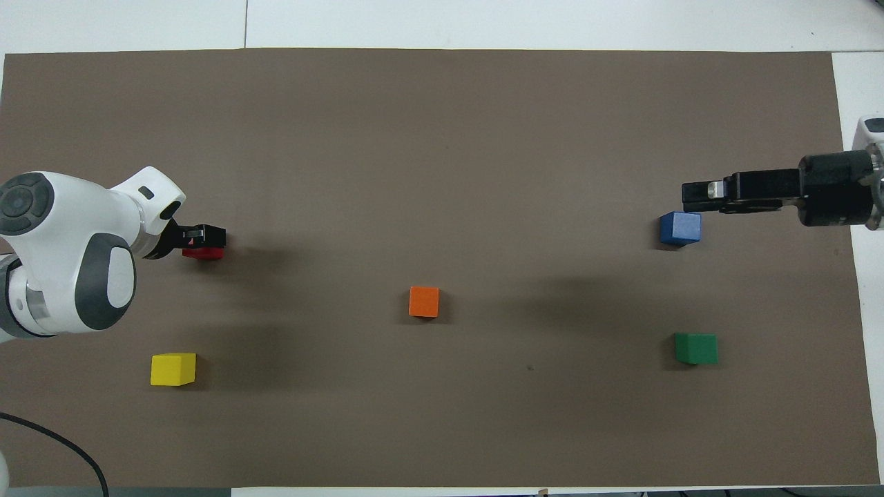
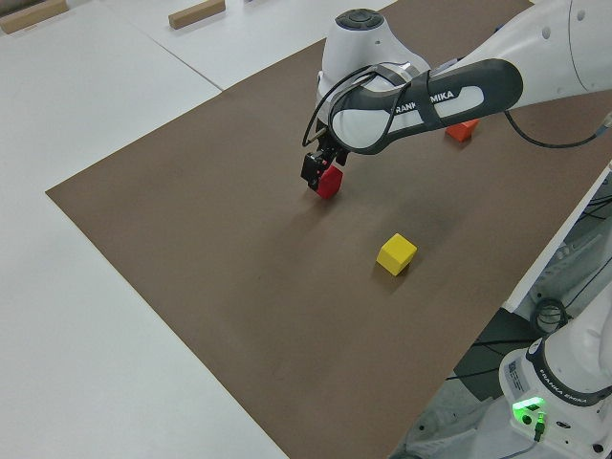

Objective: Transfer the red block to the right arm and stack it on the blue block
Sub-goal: 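Lift the red cube with the left gripper while the right gripper approaches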

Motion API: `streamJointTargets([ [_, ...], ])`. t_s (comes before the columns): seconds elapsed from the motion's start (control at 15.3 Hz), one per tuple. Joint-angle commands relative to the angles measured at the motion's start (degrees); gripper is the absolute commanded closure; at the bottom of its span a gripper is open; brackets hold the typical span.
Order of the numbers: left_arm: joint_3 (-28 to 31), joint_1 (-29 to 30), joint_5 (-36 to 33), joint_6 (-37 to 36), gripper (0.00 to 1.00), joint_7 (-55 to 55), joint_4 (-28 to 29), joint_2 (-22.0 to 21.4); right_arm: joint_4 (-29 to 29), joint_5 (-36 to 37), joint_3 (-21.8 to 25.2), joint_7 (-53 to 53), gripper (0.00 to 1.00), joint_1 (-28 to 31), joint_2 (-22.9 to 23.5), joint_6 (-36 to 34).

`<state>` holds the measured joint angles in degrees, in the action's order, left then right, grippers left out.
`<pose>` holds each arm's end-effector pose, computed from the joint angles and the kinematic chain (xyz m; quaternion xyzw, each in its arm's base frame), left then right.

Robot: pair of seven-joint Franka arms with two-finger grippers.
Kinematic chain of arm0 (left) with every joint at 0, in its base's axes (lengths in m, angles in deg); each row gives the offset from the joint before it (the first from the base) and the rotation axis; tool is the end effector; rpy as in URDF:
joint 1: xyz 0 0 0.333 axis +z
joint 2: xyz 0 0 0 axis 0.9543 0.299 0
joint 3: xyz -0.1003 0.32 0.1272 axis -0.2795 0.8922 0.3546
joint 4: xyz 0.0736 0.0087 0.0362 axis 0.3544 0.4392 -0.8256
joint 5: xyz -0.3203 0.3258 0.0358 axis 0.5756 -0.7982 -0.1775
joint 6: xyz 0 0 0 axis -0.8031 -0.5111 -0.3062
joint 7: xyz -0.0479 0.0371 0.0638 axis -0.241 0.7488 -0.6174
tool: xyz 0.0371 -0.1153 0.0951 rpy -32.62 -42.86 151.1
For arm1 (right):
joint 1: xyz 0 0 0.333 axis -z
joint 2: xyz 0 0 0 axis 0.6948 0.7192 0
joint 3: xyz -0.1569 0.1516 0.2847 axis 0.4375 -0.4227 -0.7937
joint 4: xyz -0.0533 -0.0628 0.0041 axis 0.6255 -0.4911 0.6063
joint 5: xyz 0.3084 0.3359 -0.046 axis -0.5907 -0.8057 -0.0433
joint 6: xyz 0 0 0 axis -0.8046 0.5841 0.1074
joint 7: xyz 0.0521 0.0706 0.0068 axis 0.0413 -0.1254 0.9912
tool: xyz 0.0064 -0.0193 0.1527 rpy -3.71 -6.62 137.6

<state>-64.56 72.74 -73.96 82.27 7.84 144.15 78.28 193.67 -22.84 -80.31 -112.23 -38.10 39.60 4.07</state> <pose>0.6153 -0.0271 0.2773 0.9999 -0.0085 0.0072 0.0113 0.6226 0.0210 0.5002 -0.8328 -0.0113 -0.0416 0.5519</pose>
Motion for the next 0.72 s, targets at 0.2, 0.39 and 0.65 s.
streamJointTargets([
  [0.2, 0.62, -2.07, -0.75, 3.57, 0.02, 2.56, 0.55, 3.08, 8.37, -16.14, -0.45, -10.03, 0.00, 0.06, 1.20, -9.32],
  [0.39, 0.63, -1.20, -0.75, -0.46, 1.00, 2.48, -1.46, 3.08, 9.17, -22.11, -0.54, -16.35, 0.00, 0.15, 8.12, -20.19],
  [0.65, 0.10, 1.96, 0.48, -11.43, 1.00, 7.03, -8.57, 1.86, 8.73, -27.75, -0.89, -17.69, 0.00, -1.68, 14.48, -28.94],
])
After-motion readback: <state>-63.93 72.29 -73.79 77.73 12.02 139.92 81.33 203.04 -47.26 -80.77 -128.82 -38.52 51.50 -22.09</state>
